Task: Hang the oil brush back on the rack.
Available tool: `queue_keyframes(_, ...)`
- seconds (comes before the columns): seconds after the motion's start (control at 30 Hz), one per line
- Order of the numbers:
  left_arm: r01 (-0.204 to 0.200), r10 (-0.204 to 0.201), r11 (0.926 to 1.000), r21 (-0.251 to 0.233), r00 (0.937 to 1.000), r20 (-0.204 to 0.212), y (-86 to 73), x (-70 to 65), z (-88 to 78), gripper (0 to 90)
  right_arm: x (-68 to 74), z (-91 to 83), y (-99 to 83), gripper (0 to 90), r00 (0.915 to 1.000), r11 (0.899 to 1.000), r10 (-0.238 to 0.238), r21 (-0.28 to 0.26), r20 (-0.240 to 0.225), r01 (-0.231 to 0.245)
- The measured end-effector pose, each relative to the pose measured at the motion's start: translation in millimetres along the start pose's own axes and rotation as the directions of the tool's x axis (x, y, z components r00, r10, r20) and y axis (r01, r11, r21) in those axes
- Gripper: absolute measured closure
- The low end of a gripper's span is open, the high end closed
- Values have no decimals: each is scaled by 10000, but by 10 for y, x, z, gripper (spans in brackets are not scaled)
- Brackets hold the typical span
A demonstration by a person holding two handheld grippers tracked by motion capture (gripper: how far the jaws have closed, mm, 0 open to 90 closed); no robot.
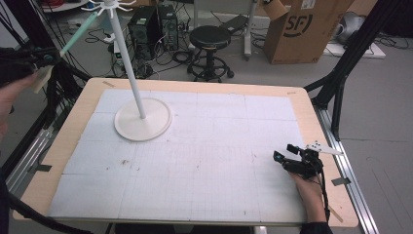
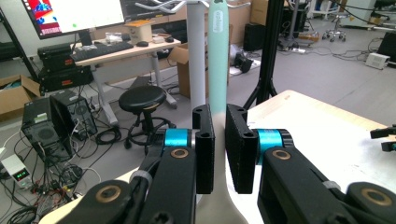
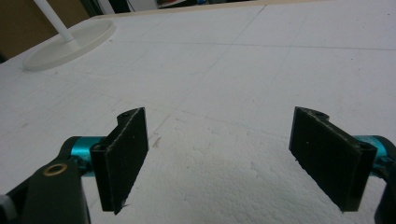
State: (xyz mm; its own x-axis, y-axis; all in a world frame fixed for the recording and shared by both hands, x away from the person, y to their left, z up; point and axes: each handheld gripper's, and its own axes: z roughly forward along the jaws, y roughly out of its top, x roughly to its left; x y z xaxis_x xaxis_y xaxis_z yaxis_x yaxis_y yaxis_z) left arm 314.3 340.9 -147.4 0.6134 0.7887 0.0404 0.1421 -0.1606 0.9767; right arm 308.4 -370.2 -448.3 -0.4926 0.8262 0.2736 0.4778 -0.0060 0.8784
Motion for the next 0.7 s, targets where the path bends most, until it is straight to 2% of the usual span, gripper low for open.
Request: queue_keyframes(0.7,-15,18,9997,227,9999,-127,7,2,65,824,2,0,0,188,10000,10000,40,20,-20,-40)
